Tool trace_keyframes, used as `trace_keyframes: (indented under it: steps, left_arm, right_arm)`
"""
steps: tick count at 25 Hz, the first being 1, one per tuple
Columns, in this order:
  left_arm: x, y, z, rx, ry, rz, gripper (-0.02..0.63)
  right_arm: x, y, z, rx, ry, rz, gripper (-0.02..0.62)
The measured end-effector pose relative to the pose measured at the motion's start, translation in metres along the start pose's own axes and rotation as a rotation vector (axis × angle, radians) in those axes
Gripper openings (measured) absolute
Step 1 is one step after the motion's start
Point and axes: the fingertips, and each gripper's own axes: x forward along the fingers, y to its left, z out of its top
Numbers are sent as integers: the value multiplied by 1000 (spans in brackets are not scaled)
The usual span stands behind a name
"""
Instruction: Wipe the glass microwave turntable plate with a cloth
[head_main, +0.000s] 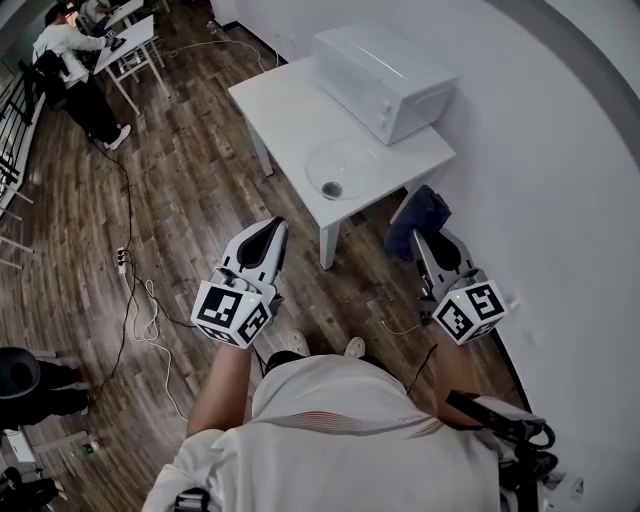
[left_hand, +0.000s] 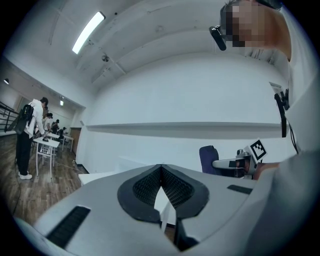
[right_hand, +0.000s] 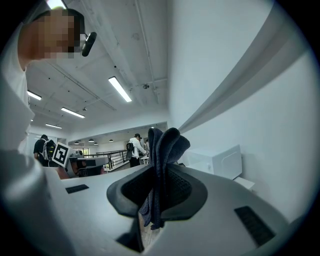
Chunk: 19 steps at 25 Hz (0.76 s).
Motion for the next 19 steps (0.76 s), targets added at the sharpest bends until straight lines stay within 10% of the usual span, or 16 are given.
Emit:
trace_keyframes:
  steps: [19]
  left_arm:
    - [-7, 5, -3, -17, 8, -7, 11]
  right_arm:
    - [7, 15, -8, -1, 18, 17, 61]
